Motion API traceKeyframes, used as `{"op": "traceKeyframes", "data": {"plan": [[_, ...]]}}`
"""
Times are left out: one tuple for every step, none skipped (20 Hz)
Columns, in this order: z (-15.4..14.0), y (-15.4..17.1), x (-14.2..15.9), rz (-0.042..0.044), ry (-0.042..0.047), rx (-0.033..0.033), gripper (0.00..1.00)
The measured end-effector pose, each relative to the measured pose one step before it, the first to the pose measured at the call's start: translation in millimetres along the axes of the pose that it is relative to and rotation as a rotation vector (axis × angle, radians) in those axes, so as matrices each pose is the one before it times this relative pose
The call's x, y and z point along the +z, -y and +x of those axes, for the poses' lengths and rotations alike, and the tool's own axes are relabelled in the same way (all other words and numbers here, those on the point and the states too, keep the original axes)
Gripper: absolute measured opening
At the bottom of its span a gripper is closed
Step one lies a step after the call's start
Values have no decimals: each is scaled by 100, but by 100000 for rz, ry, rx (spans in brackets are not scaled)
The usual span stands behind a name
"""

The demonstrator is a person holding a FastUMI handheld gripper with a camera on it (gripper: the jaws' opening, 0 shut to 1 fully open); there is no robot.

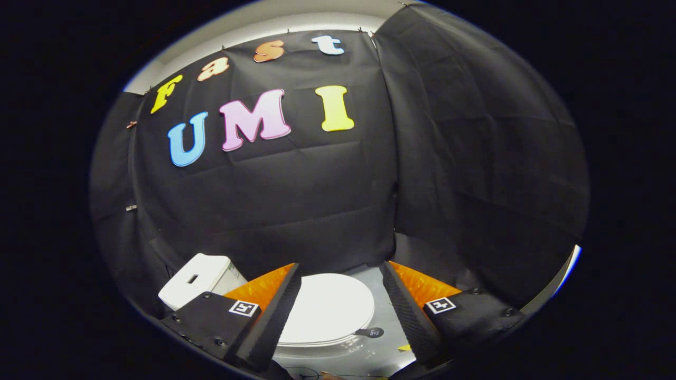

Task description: Open the toilet lid.

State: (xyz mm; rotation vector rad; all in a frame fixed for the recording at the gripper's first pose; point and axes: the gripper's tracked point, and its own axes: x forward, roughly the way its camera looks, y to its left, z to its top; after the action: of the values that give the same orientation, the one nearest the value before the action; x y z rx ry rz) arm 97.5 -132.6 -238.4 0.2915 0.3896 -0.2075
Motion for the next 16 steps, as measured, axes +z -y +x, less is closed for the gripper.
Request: {"op": "traceKeyframes", "data": {"plan": [[1052, 832, -1134, 2102, -3075, -1046, 99], [1064, 1020, -1168, 2301, -3062, -1032, 99], [1037, 996, -1132, 2712, -2815, -1464, 99], [1130, 1038, -1092, 3028, -2825, -1092, 99], [1158, 882, -1103, 3597, -3104, -701, 99], [1185, 1034, -1216, 4223, -3699, -606, 99], [1189, 1078, -1266, 4391, -4206, -744, 99], [1268, 1142, -1383, 4187, -4410, -678, 99], [1515, 920, -1283, 4565, -4068, -587, 99], [1101, 874, -784, 4021, -2793, -258, 99], [1032, 1155, -855, 4560, -3151, -465, 98], [1031, 1169, -776, 4520, -3123, -362, 98], [886, 1178, -882, 4946, -3027, 80, 98], [906, 1160, -788, 4488, -3088, -11, 98], [891, 1044, -913, 3924, -3219, -842, 97], [897, 1103, -720, 3779, -3148, -465, 97]]}}
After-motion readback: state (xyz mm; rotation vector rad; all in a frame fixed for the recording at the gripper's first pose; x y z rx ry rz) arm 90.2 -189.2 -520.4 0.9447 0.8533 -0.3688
